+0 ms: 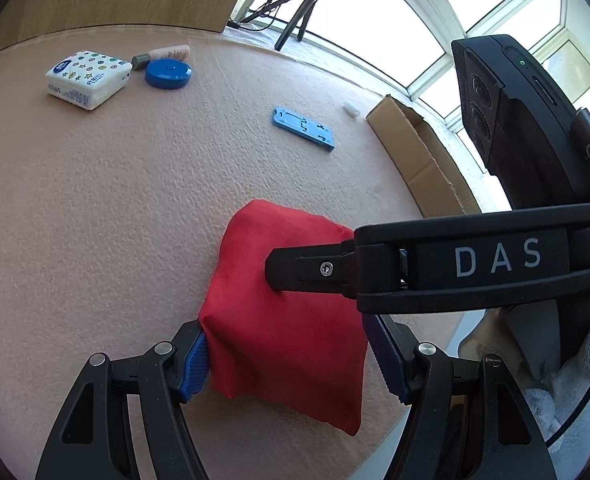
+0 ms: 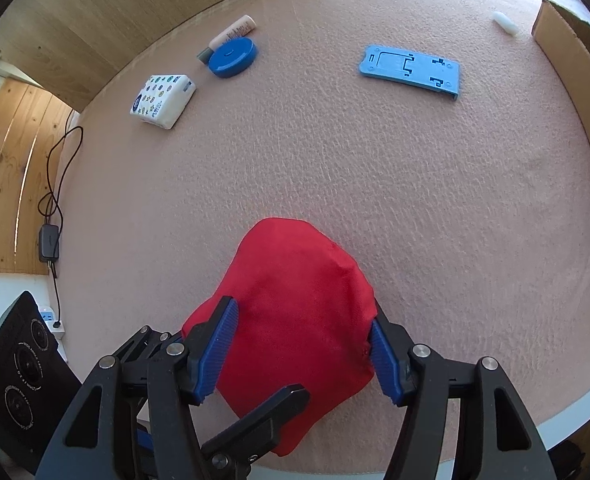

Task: Organize objects
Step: 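Lift the red cushion with both grippers and carry it over the box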

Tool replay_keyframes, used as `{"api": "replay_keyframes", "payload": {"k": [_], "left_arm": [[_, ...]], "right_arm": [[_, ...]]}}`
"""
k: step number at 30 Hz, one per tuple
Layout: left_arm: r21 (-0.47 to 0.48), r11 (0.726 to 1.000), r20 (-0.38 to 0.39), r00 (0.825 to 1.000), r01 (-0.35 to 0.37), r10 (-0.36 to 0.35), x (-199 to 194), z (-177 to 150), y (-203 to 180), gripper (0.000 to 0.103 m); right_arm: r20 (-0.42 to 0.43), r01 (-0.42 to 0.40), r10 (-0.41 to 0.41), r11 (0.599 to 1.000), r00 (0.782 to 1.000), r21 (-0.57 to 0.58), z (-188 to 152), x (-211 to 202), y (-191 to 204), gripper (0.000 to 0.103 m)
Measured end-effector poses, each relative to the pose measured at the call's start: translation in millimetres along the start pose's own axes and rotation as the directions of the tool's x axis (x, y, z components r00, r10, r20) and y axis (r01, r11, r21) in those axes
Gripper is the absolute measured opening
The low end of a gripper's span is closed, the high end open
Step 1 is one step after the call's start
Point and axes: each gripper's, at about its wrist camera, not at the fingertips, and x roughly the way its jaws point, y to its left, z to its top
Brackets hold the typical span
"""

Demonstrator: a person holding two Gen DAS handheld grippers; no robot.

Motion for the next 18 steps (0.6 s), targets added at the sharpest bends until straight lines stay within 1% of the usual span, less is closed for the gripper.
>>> {"api": "replay_keyframes", "payload": {"k": [1, 7, 18], "left_arm": [[0.005, 1.0, 0.0, 1.0, -0.004, 0.004, 1, -1, -1, 0.072], [-0.015, 1.0, 0.004, 1.0, 0.022, -0.022, -3, 2, 2, 0.072], [-0.009, 1.0, 0.03, 0.999, 0.028, -0.027, -11, 12, -5, 0.072]], "right_arm": [[-0.004, 0.0, 0.0, 1.0, 1.0, 0.0, 0, 1, -1, 0.063], [0.005, -0.001, 0.001, 1.0, 1.0, -0.013, -3, 1, 2, 0.063], [0.024, -0.035, 0.035, 0.999, 0.999, 0.003, 2, -10, 5, 0.062]]}}
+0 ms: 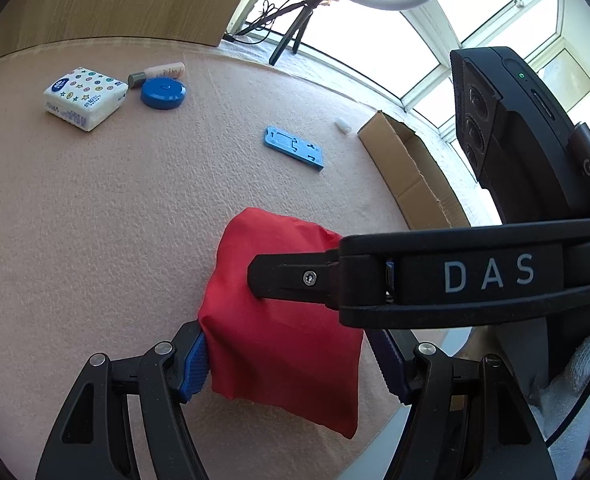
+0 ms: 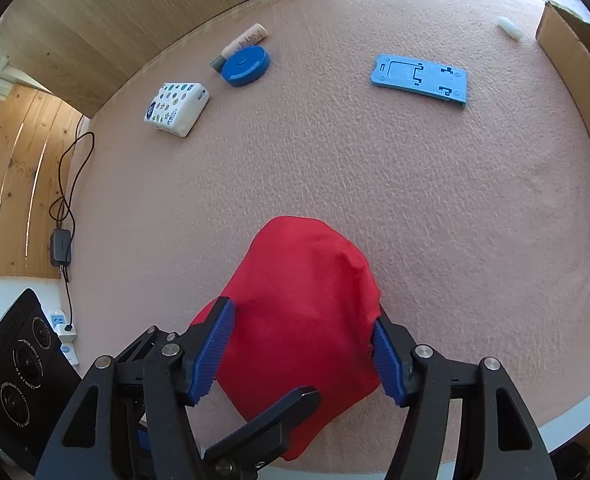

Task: Organize objects
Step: 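Lift the red cushion with both grippers and carry it over the box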

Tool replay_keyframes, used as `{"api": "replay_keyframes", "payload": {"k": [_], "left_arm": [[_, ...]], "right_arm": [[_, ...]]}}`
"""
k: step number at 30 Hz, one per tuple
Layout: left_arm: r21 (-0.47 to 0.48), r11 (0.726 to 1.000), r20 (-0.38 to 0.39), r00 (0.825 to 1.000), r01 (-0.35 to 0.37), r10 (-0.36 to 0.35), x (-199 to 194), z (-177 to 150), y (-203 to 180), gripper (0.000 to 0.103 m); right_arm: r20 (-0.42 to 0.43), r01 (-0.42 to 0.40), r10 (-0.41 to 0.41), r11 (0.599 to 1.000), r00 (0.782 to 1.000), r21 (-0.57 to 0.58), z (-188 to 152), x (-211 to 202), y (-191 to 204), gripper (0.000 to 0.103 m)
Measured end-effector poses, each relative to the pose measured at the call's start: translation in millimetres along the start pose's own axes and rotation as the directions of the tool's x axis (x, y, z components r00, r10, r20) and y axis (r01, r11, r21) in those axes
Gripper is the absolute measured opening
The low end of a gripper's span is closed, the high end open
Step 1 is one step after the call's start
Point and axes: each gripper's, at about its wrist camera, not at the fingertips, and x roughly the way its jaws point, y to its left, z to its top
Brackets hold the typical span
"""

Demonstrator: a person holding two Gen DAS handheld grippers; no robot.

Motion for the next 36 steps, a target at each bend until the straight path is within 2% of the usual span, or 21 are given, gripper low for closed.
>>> {"api": "replay_keyframes", "payload": {"k": [9, 19, 26, 36], "left_arm": [[0.027, 0.999, 0.017, 1.0, -0.018, 0.017, -2, 13, -16, 0.072], [0.066, 0.997, 0.047, 0.998, -0.043, 0.04, 6, 36, -52, 0.072], [0.101, 0.994, 0.057, 0.997, -0.053, 0.047, 28, 58, -91, 0.072], [0.154, 0.986, 0.053, 0.997, -0.056, 0.049, 79, 86, -156, 0.072]], "right_arm": [[0.026, -0.031, 0.031, 0.999, 0.999, 0.008, 5, -12, -4, 0.062], [0.078, -0.073, 0.072, 0.997, 0.994, 0.01, 17, -36, -22, 0.062], [0.124, -0.112, 0.109, 0.993, 0.986, 0.019, 29, -60, -52, 0.062], [0.183, -0.148, 0.137, 0.988, 0.974, 0.051, 52, -93, -118, 0.062]]}}
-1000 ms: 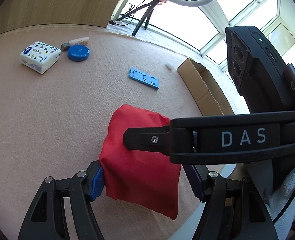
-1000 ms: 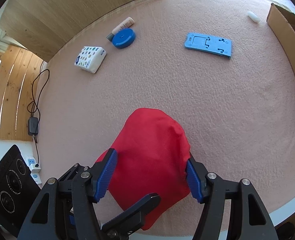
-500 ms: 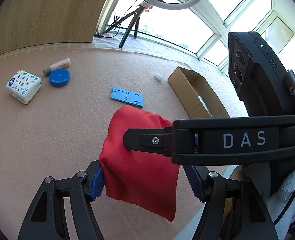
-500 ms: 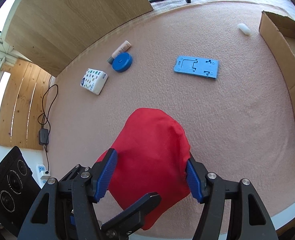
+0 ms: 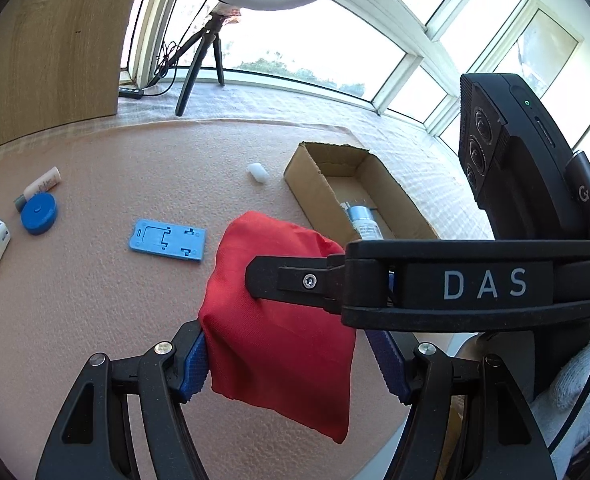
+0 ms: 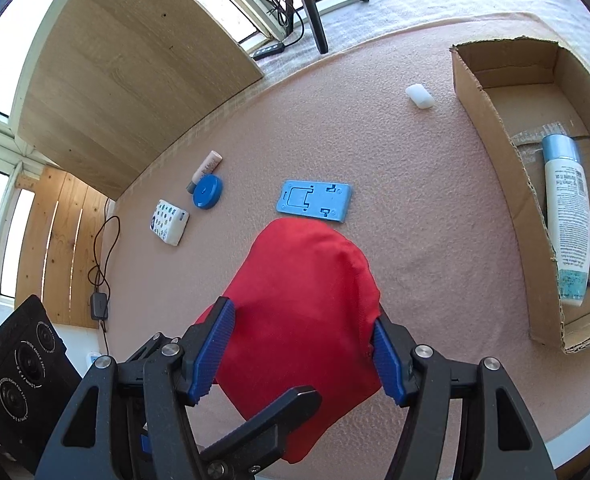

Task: Organize objects
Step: 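Lift the red cushion with both grippers and carry it over the box, then lower the red cushion into the box and open both grippers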

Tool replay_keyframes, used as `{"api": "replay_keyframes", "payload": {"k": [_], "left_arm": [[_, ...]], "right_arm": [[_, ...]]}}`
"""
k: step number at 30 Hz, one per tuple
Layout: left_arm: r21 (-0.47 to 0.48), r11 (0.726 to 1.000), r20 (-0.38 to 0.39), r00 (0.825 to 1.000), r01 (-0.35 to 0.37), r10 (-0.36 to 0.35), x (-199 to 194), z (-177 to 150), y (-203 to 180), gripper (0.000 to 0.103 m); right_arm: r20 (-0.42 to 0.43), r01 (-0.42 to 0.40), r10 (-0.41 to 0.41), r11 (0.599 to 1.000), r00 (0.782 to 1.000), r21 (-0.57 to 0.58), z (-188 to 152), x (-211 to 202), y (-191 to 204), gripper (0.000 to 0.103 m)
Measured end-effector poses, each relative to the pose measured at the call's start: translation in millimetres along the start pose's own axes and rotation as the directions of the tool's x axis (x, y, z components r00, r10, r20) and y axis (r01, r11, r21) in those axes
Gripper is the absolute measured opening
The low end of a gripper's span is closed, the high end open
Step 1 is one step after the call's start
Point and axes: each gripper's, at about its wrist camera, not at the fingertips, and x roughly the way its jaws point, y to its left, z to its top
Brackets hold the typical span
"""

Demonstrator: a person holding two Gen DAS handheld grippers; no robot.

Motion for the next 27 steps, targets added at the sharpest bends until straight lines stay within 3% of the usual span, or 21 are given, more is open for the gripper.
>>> {"api": "replay_keyframes", "payload": {"k": [16, 27], "left_arm": [[0.142, 0.989, -0.036, 0.998, 0.049, -0.045, 81, 45, -123, 0.072], [0.142, 0.99, -0.046, 0.999, 0.021, -0.014, 131, 80, -141, 0.071]], "right_arm": [[0.132, -0.007, -0.002, 0.998, 0.991, 0.07, 34, -80, -109, 0.062], [0.165, 0.001, -0.011, 0.998, 0.986, 0.057, 69, -95, -157, 0.062]]}}
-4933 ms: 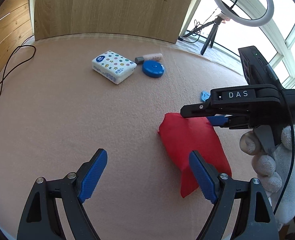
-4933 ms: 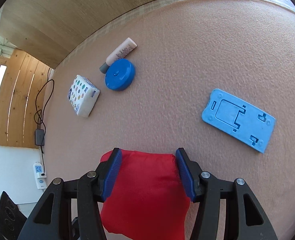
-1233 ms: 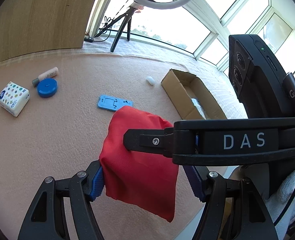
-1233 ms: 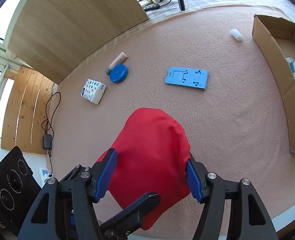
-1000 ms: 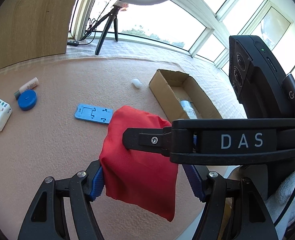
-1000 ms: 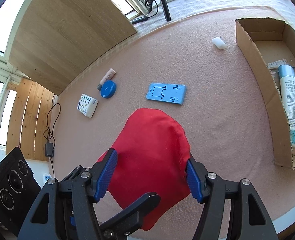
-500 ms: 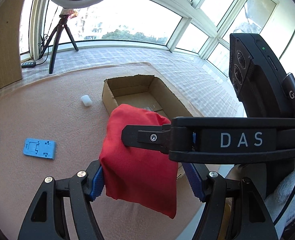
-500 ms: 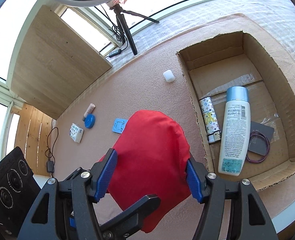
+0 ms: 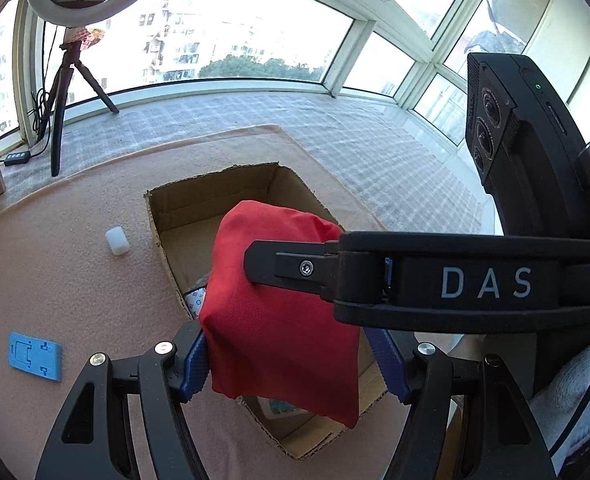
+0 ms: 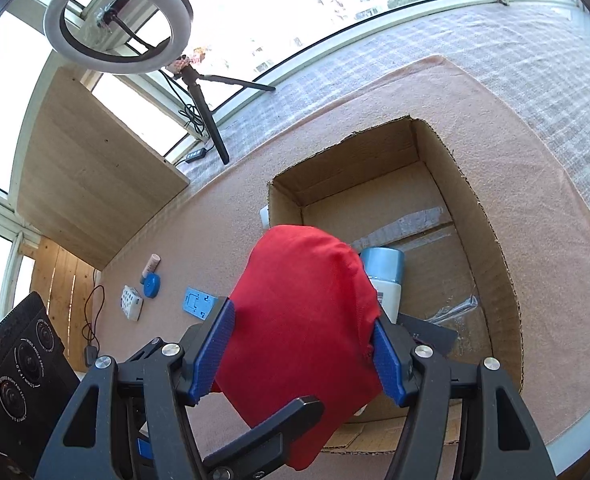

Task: Organize objects
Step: 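Lower the red cushion into the box and open both grippers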

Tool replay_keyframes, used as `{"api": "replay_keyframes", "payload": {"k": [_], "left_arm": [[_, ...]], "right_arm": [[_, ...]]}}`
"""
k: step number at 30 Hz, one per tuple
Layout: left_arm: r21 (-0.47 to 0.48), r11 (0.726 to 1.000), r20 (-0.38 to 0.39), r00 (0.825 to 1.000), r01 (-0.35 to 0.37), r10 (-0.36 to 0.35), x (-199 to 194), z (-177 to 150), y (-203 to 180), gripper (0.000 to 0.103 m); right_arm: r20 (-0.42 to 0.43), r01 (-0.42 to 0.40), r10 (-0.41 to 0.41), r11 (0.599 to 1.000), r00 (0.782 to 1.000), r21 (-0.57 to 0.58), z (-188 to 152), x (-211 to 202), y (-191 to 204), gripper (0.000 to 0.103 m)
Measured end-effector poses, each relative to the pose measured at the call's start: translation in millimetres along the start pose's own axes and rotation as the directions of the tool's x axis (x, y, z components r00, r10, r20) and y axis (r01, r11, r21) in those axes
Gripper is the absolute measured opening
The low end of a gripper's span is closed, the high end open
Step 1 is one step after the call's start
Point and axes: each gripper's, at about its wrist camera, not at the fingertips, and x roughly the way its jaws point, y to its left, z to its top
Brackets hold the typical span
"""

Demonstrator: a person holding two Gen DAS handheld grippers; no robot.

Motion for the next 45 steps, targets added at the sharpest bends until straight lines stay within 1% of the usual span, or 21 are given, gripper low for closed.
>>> {"api": "replay_keyframes", "payload": {"k": [6, 12, 16, 21, 26, 28, 30, 32, 38, 42, 45], "left_arm": [[-0.008, 1.0, -0.003, 1.0, -0.021, 0.021, 17, 15, 2, 0.071], [0.012, 0.999, -0.019, 0.999, -0.045, 0.046, 28, 21, -2, 0.071], [0.01, 0.998, -0.041, 0.997, -0.066, 0.067, 36, 18, -3, 0.072], [0.037, 0.995, -0.059, 0.994, -0.092, 0.094, 40, 12, -7, 0.072], [0.06, 0.992, -0.047, 0.992, -0.111, 0.114, 33, 8, -11, 0.073], [0.066, 0.991, -0.043, 0.992, -0.114, 0.117, 30, 8, -12, 0.075], [0.064, 0.992, -0.042, 0.992, -0.112, 0.115, 27, 8, -11, 0.076], [0.062, 0.992, -0.039, 0.992, -0.114, 0.117, 24, 6, -10, 0.076], [0.059, 0.991, -0.025, 0.992, -0.123, 0.124, 9, 0, -6, 0.076], [0.058, 0.986, -0.014, 0.987, -0.158, 0.159, -8, -7, 2, 0.077], [0.066, 0.978, -0.004, 0.981, -0.196, 0.196, -23, -14, 11, 0.077]], "right_arm": [[0.005, -0.003, 0.003, 1.0, 1.0, -0.022, 23, 6, -12, 0.062], [0.01, 0.002, -0.001, 0.999, 1.0, -0.034, 34, 9, -20, 0.061], [0.013, 0.007, -0.007, 1.0, 1.0, -0.026, 38, 8, -28, 0.062], [0.015, 0.042, -0.042, 0.999, 0.999, -0.017, 40, 10, -36, 0.062], [0.028, 0.055, -0.055, 0.998, 0.998, -0.001, 37, 6, -42, 0.062], [0.034, 0.072, -0.072, 0.997, 0.997, -0.005, 35, 4, -42, 0.062], [0.042, 0.077, -0.077, 0.997, 0.996, -0.005, 34, 2, -42, 0.062], [0.043, 0.066, -0.066, 0.998, 0.997, 0.001, 34, 0, -41, 0.062], [0.068, 0.081, -0.08, 0.997, 0.994, -0.013, 29, -7, -34, 0.063], [0.08, 0.091, -0.089, 0.996, 0.993, -0.024, 24, -12, -29, 0.063], [0.094, 0.099, -0.096, 0.995, 0.991, -0.029, 18, -14, -23, 0.063]]}}
